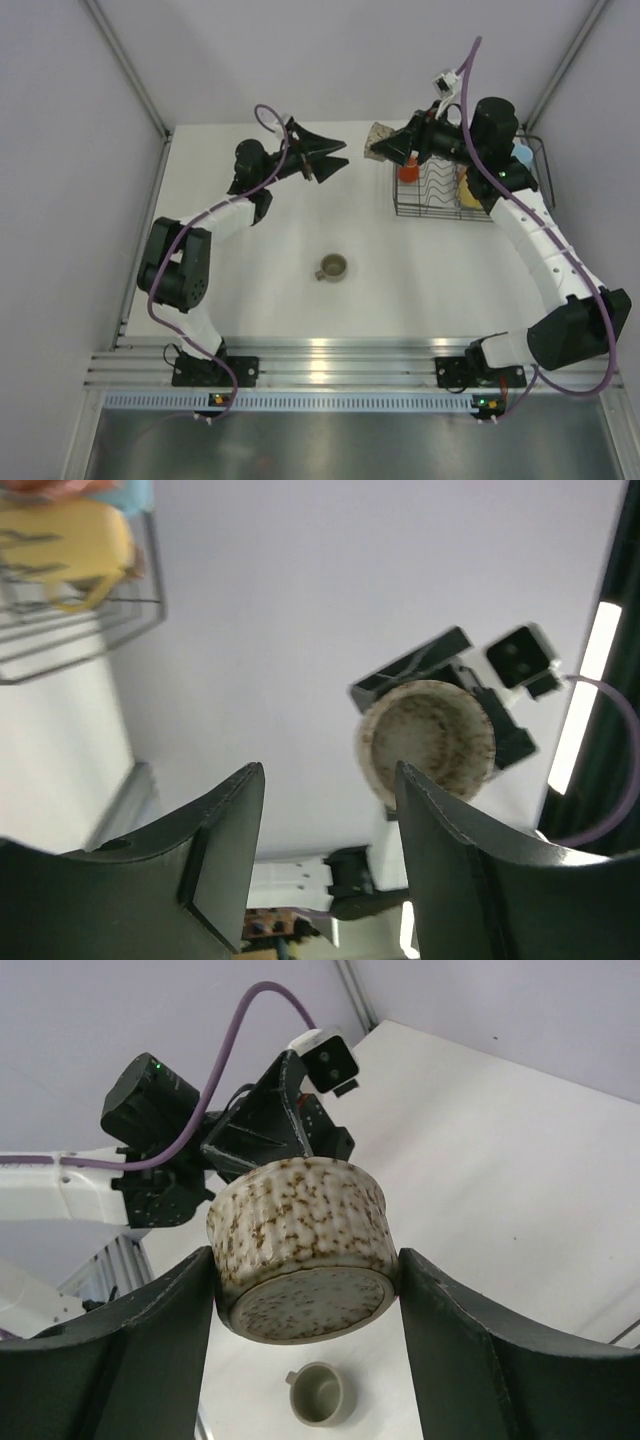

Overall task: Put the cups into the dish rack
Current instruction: Pass the cup from the left arm to the right, then place the cup upside down on the dish rack

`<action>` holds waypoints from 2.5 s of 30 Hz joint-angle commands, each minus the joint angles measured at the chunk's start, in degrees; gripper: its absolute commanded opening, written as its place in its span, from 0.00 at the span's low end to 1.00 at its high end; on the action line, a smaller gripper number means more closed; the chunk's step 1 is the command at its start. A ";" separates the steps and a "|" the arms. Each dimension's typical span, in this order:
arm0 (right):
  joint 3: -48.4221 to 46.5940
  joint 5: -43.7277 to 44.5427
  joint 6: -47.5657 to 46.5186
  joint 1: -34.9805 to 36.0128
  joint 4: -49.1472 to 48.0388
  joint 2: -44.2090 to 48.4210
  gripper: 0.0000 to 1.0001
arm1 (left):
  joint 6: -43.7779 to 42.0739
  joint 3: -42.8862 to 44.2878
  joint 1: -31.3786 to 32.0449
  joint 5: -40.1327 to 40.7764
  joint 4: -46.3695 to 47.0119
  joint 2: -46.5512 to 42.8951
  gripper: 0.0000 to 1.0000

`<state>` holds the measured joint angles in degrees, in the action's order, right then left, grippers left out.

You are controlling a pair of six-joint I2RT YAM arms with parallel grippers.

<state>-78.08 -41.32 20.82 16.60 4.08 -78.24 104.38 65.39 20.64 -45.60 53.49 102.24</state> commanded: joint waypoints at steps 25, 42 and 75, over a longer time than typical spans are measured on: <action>-41.54 43.77 -14.49 -0.25 53.22 -37.16 0.00 | -81.18 9.33 -5.97 36.47 -79.51 -19.80 0.64; -41.88 45.80 -15.46 -0.87 54.19 -45.33 0.00 | -80.03 8.80 -6.05 36.29 -79.60 -20.23 0.64; -48.92 52.22 -16.34 -0.87 56.22 -55.27 0.00 | -80.38 10.20 -6.14 37.34 -80.83 -20.06 0.65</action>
<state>-124.31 8.62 4.51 15.92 59.22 -133.08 24.95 74.11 14.66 -8.23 -27.53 83.72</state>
